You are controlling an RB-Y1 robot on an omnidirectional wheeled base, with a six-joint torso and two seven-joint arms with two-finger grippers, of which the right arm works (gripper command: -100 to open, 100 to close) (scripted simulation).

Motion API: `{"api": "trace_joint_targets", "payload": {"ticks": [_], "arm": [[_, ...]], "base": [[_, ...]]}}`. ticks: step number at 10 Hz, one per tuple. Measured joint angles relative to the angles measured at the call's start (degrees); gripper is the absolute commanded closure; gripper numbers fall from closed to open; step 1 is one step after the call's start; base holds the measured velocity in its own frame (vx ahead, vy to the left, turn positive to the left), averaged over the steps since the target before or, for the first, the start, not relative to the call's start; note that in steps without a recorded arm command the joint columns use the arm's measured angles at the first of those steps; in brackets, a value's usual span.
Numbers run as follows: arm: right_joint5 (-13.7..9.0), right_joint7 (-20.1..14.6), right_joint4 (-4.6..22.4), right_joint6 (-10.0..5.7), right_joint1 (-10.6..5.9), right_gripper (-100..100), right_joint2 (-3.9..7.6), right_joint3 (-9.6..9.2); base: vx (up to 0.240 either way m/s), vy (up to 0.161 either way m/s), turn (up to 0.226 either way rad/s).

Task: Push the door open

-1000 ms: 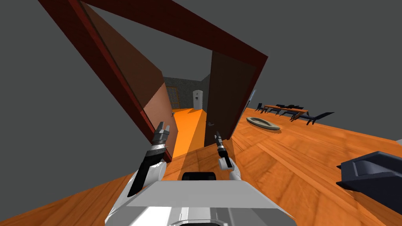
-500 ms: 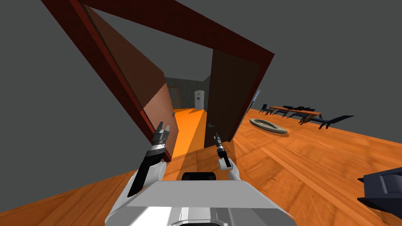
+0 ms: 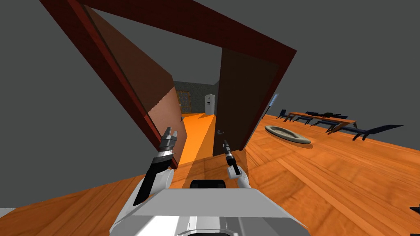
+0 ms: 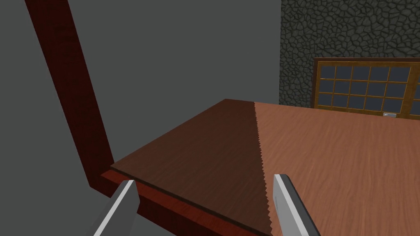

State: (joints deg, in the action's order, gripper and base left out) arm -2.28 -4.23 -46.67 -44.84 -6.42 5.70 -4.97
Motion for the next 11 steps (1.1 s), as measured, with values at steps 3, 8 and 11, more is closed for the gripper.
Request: {"api": "trace_joint_targets", "payload": {"ticks": [3,8,11], "arm": [[0.0,-0.38,4.74,-0.95,-1.91,-100,0.0,-0.34],[0.06,-0.93,11.32,-1.93,-4.48,-100,-0.16,-0.95],[0.11,-1.04,13.65,-2.12,-5.37,-100,-0.35,-1.21]], "base": [[0.051,-0.091,0.069],[0.068,-0.094,0.075],[0.035,-0.059,0.039]]}}
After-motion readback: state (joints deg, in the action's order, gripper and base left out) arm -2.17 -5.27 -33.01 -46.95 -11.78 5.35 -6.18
